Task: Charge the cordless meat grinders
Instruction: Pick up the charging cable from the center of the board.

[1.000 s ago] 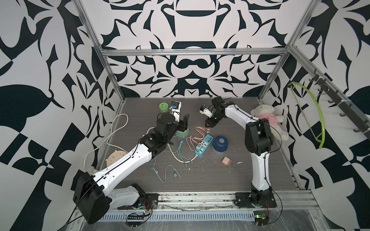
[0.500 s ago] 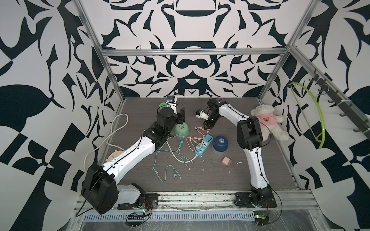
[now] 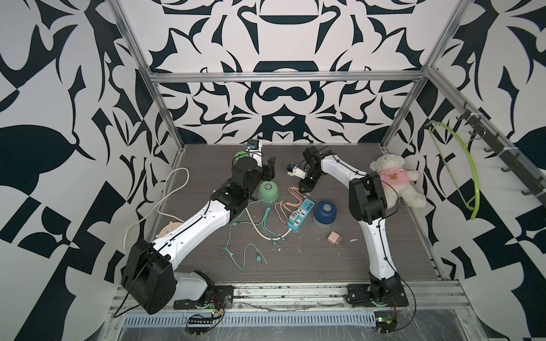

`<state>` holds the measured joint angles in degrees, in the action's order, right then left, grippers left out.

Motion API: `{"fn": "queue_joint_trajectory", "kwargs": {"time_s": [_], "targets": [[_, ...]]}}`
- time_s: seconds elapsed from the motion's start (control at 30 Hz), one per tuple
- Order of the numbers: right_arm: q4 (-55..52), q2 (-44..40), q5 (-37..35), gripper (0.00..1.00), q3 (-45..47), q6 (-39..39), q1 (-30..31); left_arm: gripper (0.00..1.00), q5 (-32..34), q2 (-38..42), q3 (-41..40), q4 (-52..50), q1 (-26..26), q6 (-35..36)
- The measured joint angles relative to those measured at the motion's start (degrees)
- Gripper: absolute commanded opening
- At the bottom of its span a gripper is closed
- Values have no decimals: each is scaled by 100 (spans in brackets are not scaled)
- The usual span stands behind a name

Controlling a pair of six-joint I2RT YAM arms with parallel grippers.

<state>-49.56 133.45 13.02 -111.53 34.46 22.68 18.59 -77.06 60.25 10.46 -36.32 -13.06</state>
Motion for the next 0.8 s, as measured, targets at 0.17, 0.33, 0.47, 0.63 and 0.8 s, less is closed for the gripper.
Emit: {"fn": "queue_joint_trajectory", "kwargs": {"time_s": [0.17, 0.33, 0.47, 0.63, 0.8], "targets": [[138, -402, 66, 33, 181, -426, 105, 69, 2, 0, 0, 0, 0, -11], [249, -737, 68, 25, 448, -675, 243, 68, 2, 24, 0, 0, 0, -85], [264, -688, -35, 20, 638, -800, 317, 68, 4, 92, 0, 0, 0, -111], [262, -612, -293, 17, 826, -876, 374, 68, 2, 205, -20, 2, 0, -138], [280, -612, -590, 18, 946, -914, 374, 68, 4, 238, -70, 20, 0, -160]]}}
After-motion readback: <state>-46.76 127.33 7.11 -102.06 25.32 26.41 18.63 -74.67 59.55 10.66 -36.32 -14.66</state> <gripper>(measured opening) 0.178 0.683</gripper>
